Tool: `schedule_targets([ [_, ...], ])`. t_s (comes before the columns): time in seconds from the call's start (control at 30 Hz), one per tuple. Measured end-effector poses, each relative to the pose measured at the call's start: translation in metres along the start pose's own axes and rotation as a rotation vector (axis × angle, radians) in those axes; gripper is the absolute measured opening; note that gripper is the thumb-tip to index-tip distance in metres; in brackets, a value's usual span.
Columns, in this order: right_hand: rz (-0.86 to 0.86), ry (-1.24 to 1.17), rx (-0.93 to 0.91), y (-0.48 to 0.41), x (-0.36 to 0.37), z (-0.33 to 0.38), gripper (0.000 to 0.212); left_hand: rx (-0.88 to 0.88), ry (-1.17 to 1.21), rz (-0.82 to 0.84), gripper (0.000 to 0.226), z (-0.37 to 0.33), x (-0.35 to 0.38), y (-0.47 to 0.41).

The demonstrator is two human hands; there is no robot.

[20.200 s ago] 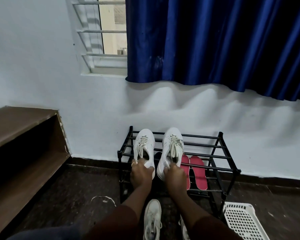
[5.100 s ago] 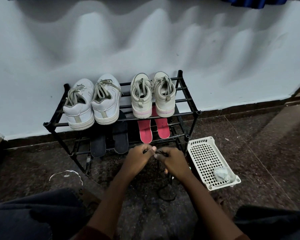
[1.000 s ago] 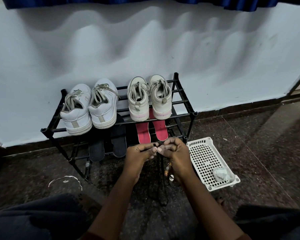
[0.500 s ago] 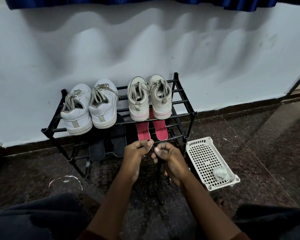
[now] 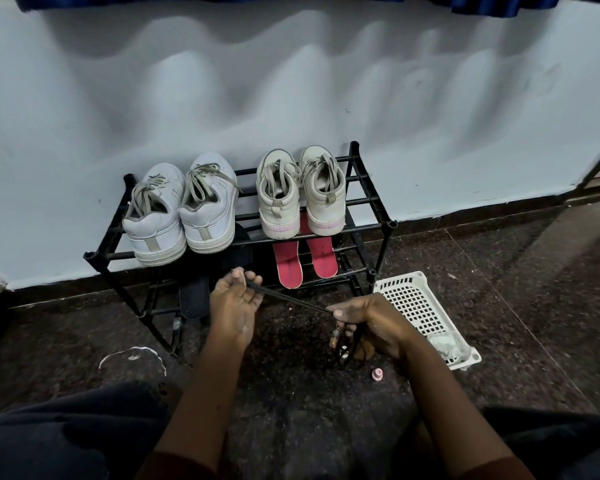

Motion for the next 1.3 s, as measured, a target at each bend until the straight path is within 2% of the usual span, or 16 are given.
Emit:
schedule_targets([
  [0.07,-0.056,0.039,-0.01,0.001,-0.01,0.003,0.012,0.083,-0.113,0.027,0.02,-0.008,-0.004,-0.005],
  [0.17,-0.177,0.171,-0.065,0.0,-0.018,0.012,0.01,0.204,-0.388,0.156,0.02,-0.011,0.01,-0.003],
  [0.27,-0.233,0.36,-0.134,0.0,-0.011,0.026,0.01,0.289,-0.78,0.458,0.039,-0.001,0.047,0.017],
  [0.33,-0.215,0.37,-0.171,0.002,-0.003,0.032,0.01,0.244,-1.078,0.651,0.04,0.026,0.063,0.033],
  [0.4,-0.184,0.343,-0.199,0.006,0.006,0.037,0.009,0.11,-1.243,0.699,0.053,0.05,0.064,0.043],
  [0.47,-0.144,0.329,-0.22,0.01,0.012,0.039,0.008,0.049,-1.289,0.711,0.06,0.062,0.063,0.049],
  [0.6,-0.124,0.262,-0.186,0.01,0.01,0.033,0.009,0.058,-1.27,0.682,0.043,0.06,0.058,0.043],
  [0.77,-0.131,0.313,-0.095,0.006,-0.002,0.027,0.01,0.114,-1.322,0.513,0.038,0.037,0.038,0.019],
  [0.97,-0.197,0.276,-0.106,0.011,-0.023,0.033,0.01,0.127,-1.49,0.377,0.04,0.01,0.014,0.007],
  [1.07,-0.218,0.351,-0.154,0.011,-0.018,0.038,0.012,0.094,-1.563,0.417,0.04,0.017,0.015,0.012],
  [1.2,-0.21,0.474,-0.196,0.008,-0.008,0.04,0.012,0.087,-1.413,0.597,0.043,0.034,0.042,0.032],
  [1.3,-0.184,0.49,-0.219,0.007,0.002,0.038,0.013,0.073,-1.394,0.714,0.044,0.054,0.06,0.049],
])
Point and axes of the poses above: each hand's wrist, its own y-axis away from the middle knuckle, its own x-axis out of the palm, z = x × y, the point moved 10 cm from there along -y, towards the middle knuckle, and after that the axes turned 9 degrees about x, right-handed, at the moved point
